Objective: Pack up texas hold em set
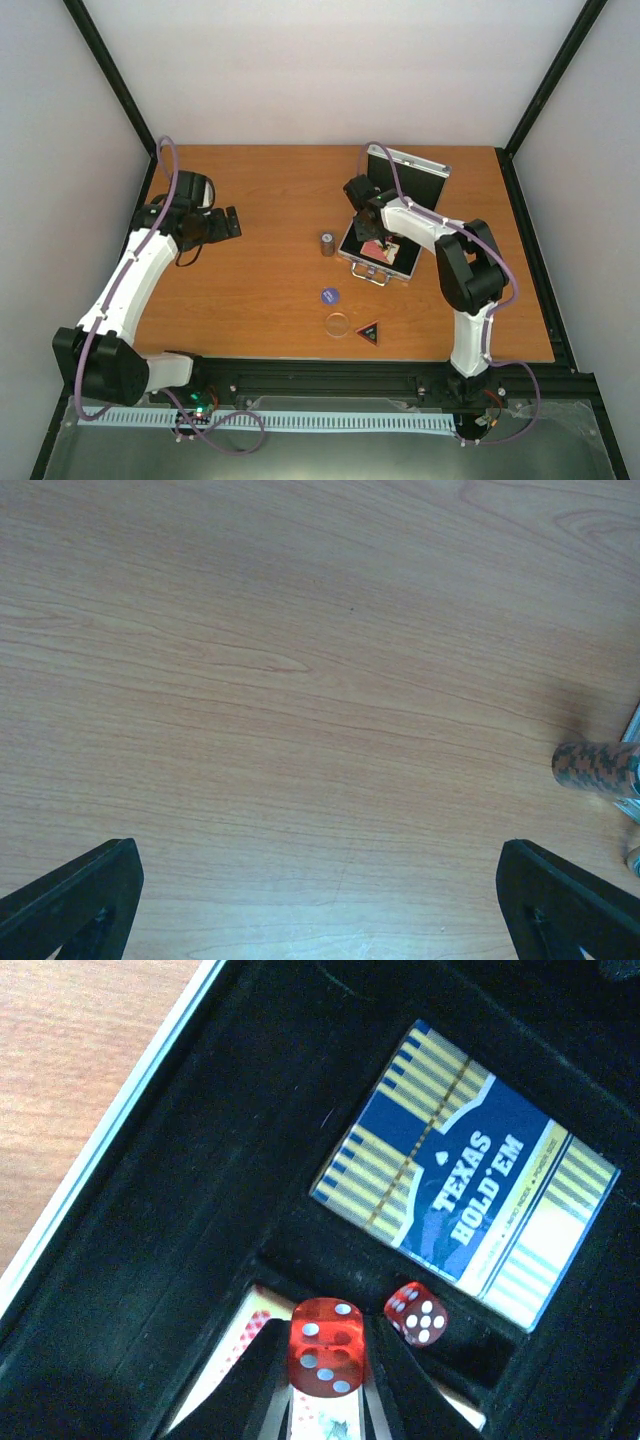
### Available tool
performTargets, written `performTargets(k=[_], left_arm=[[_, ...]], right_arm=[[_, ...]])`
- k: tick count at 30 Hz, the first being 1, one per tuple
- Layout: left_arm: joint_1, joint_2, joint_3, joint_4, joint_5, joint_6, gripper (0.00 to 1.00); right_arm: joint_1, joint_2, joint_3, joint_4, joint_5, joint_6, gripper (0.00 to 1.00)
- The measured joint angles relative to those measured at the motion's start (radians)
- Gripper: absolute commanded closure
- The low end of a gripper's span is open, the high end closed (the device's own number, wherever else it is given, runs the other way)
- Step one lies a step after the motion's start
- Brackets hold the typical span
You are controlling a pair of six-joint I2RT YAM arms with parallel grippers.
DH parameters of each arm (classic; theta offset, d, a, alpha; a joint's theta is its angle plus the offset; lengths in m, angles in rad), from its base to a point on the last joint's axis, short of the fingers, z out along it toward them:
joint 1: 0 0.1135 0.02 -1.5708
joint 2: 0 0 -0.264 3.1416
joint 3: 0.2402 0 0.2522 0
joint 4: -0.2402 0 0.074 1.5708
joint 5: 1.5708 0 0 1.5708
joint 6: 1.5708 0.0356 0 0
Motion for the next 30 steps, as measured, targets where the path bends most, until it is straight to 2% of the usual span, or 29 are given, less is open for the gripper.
performTargets(k=[15,18,21,23,30], left_arm=[[0.0,0.031,0.0,0.001,-0.003,0.0,0.0],[0.0,0.036,0.0,0.001,-0.004,0.0,0.0],[0.0,0.041,0.0,0.002,-0.004,0.0,0.0],[0.0,0.042,0.0,0.002,-0.004,0.0,0.0],[0.0,0.042,0.0,0.003,-0.003,0.0,0.0]], right_arm=[[-0.055,0.095,0.002,0.062,0.003,0.01,0.97],[-0.057,0.097,0.004,0.062,0.0,0.015,0.68],[-0.058,0.096,0.007,0.064,0.001,0.028,0.51],[-0.058,0.089,0.009,0.072,0.011,0.036,0.46],[-0.071,0.093,0.007,0.085,0.008,0.039,0.45]])
